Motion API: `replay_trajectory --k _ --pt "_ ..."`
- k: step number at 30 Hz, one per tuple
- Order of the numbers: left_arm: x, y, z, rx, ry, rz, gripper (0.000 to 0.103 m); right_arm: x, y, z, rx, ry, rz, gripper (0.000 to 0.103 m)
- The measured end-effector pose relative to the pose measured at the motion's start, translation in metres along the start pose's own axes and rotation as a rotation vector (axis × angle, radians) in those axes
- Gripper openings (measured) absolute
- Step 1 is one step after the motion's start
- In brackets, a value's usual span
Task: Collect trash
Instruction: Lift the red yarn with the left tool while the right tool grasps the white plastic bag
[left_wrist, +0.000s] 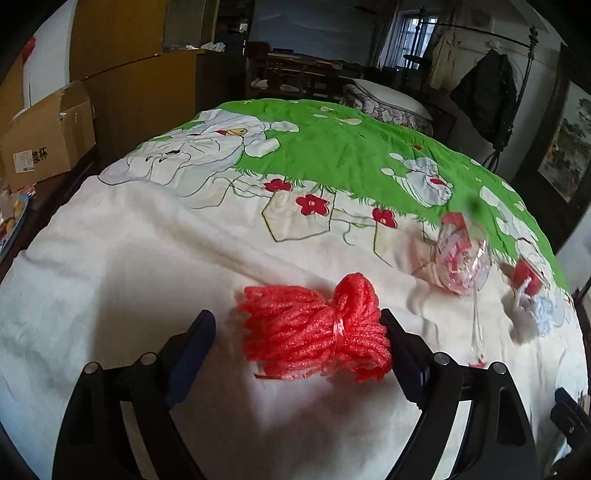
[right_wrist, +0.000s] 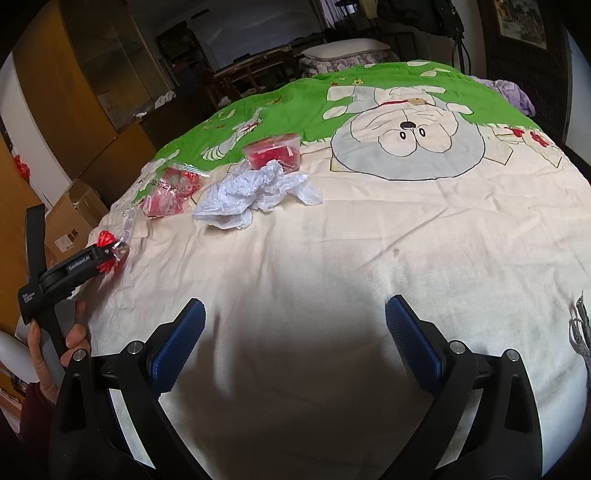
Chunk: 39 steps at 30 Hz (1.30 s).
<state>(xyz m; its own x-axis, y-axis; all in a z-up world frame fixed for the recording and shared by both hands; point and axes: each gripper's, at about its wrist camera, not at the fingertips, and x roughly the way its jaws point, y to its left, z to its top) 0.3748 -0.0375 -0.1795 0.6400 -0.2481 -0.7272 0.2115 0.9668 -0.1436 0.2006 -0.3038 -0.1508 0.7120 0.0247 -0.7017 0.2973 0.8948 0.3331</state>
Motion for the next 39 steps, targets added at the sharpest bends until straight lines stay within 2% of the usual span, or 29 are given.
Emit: replay_trajectory --k 1,4,7,8,14,19,22,23,26,30,31,32,33,35,39 --pt "0.000 0.001 0.000 -0.002 -0.006 -0.001 0.085 0.000 0.000 0.000 -0.001 0.000 -0.001 0.095" --pt "0.000 0.002 -0.003 0.003 -0.011 -0.045 0.052 0.001 0.001 -0.001 -0.010 -0.002 -0.011 0.095" --pt "-0.004 0.004 -0.007 -0.003 -0.036 -0.079 0.037 0.003 0.002 -0.003 -0.019 -0.004 -0.021 0.095" --pt "-0.004 0.005 -0.008 -0.006 -0.037 -0.088 0.036 0.004 0.003 -0.004 -0.022 -0.003 -0.025 0.095" --pt "-0.013 0.012 -0.009 -0.041 -0.050 -0.133 0.036 0.001 0.004 0.002 0.007 -0.014 -0.024 0.095" --pt "-0.017 0.007 -0.010 -0.026 -0.058 -0.126 0.037 0.013 0.013 0.026 0.023 -0.032 -0.020 0.095" --pt "-0.018 0.009 -0.009 -0.032 -0.061 -0.117 0.043 0.022 0.025 0.041 0.005 -0.053 -0.020 0.095" --pt "-0.018 0.010 -0.010 -0.037 -0.061 -0.113 0.049 0.027 0.031 0.047 -0.008 -0.059 -0.025 0.095" --pt "-0.016 0.014 -0.009 -0.057 -0.049 -0.120 0.054 0.046 0.045 0.062 -0.037 -0.075 -0.052 0.095" --pt "-0.011 0.020 -0.010 -0.089 -0.038 -0.128 0.062 0.074 0.058 0.070 -0.094 -0.040 -0.117 0.093" --pt "-0.010 0.022 -0.011 -0.100 -0.038 -0.131 0.064 0.076 0.058 0.069 -0.100 -0.041 -0.108 0.081" --pt "-0.009 0.024 -0.011 -0.105 -0.038 -0.133 0.065 0.074 0.058 0.067 -0.104 -0.055 -0.106 0.060" --pt "-0.009 0.024 -0.012 -0.109 -0.040 -0.135 0.065 0.072 0.058 0.064 -0.107 -0.067 -0.105 0.054" --pt "-0.009 0.025 -0.013 -0.116 -0.047 -0.132 0.066 0.063 0.059 0.059 -0.114 -0.103 -0.095 0.037" --pt "-0.016 0.023 -0.013 -0.104 -0.082 -0.105 0.072 0.045 0.058 0.043 -0.109 -0.119 -0.065 0.033"
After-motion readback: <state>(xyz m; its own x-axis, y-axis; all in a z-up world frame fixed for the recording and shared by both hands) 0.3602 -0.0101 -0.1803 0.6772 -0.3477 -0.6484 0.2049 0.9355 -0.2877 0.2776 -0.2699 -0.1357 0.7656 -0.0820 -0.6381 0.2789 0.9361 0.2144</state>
